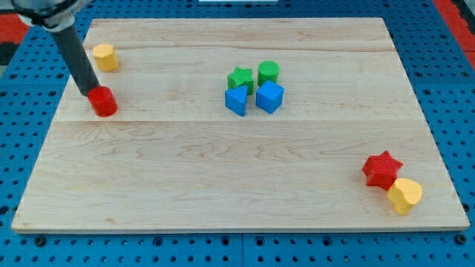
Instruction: Push the red circle towards the blue triangle
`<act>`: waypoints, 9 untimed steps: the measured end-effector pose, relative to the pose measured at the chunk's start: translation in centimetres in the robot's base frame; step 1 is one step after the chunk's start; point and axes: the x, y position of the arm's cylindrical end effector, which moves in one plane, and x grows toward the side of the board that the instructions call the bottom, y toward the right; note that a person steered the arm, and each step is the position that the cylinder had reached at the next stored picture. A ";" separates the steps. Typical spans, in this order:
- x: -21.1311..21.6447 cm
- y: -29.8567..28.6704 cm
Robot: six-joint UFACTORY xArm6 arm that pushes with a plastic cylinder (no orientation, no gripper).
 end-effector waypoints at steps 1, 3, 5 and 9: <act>3.3 1.8; 7.8 10.6; 6.8 14.5; 8.6 19.7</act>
